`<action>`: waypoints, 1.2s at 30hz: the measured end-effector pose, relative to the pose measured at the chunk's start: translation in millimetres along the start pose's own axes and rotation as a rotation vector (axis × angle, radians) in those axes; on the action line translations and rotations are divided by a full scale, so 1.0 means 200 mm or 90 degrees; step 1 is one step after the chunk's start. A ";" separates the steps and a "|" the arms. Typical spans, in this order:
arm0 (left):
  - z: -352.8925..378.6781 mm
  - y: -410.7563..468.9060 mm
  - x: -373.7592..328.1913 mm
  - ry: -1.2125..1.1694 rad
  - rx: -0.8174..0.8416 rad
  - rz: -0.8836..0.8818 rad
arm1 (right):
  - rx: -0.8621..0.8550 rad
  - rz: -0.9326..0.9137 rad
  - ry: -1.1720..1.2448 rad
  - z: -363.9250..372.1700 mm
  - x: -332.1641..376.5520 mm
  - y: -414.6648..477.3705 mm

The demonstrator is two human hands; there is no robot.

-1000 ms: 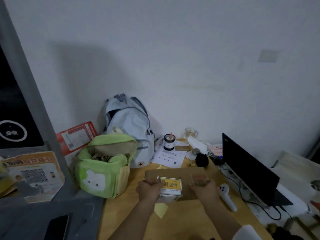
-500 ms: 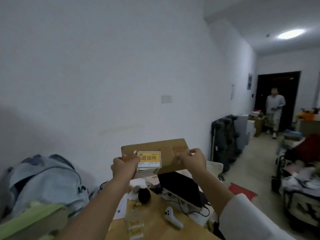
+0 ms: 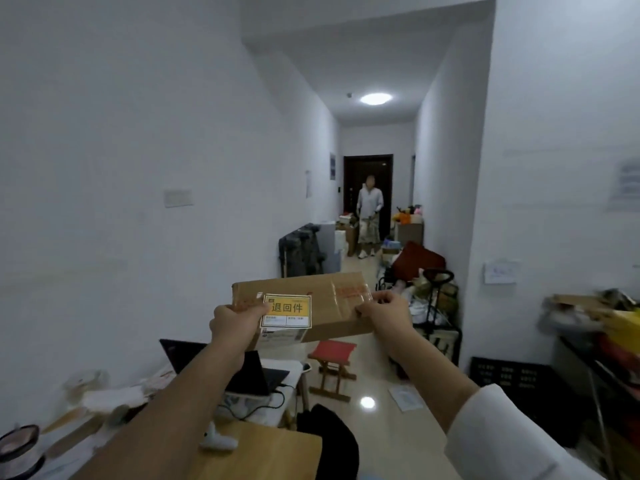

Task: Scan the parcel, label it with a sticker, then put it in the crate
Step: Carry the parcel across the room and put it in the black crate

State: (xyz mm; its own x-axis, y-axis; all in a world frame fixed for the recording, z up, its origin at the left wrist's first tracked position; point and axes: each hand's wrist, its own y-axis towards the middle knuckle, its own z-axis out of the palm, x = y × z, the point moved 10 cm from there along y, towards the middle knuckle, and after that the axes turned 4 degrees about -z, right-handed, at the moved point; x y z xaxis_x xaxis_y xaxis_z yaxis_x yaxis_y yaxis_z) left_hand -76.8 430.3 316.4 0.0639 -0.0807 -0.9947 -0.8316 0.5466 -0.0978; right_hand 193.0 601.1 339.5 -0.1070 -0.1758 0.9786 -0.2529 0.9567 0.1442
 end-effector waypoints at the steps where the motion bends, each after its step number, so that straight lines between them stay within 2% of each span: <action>1: 0.10 0.00 0.01 0.009 0.036 -0.005 | -0.025 -0.004 -0.007 -0.09 -0.01 0.00; 6: 0.56 -0.07 0.05 0.023 0.172 -0.011 | -0.113 -0.019 -0.017 -0.53 -0.03 0.00; 14: 1.06 -0.40 0.05 0.046 0.276 -0.016 | -0.210 -0.007 -0.022 -1.07 -0.11 -0.09; 25: 1.63 -0.91 0.08 0.077 0.336 -0.018 | -0.284 -0.014 -0.004 -1.85 -0.19 -0.31; 36: 2.03 -1.53 0.15 0.082 0.359 -0.023 | -0.283 0.010 -0.027 -2.51 -0.32 -0.59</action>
State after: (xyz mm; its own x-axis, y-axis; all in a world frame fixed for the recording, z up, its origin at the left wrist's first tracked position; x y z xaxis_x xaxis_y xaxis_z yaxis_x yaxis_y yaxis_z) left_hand 404.0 599.9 304.1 -0.0100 -0.1892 -0.9819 -0.4059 0.8982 -0.1689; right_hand 712.1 616.8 333.8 -0.1491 -0.1604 0.9757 0.1858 0.9646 0.1870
